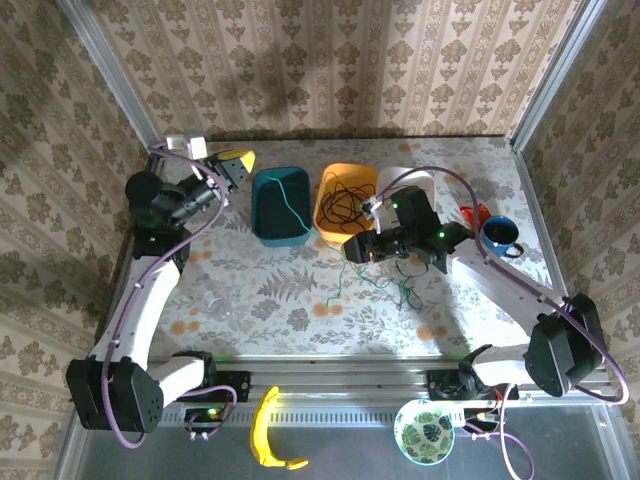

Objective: Untangle the cables

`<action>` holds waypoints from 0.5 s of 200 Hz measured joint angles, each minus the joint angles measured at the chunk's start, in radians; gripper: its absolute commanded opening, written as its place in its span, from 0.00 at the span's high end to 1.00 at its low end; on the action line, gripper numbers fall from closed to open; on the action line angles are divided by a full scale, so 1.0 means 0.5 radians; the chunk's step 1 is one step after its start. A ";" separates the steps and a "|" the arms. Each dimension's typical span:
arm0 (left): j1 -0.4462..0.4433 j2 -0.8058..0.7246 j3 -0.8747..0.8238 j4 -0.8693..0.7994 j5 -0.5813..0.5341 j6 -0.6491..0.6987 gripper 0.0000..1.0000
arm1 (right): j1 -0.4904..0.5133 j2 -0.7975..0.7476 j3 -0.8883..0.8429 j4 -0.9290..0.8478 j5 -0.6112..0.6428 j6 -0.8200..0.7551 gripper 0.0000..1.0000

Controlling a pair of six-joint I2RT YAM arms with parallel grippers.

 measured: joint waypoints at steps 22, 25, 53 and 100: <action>-0.012 0.008 -0.001 -0.017 0.000 0.022 1.00 | -0.003 -0.068 0.000 0.000 -0.021 -0.006 0.43; -0.014 0.011 -0.001 -0.021 0.000 0.024 1.00 | -0.003 -0.079 0.000 0.000 -0.027 -0.006 0.43; -0.028 0.031 -0.008 -0.047 0.000 0.043 1.00 | -0.003 -0.143 0.000 0.000 -0.078 -0.006 0.41; -0.039 0.034 -0.017 -0.056 0.000 0.061 1.00 | 0.006 -0.106 -0.001 0.000 -0.104 -0.046 0.41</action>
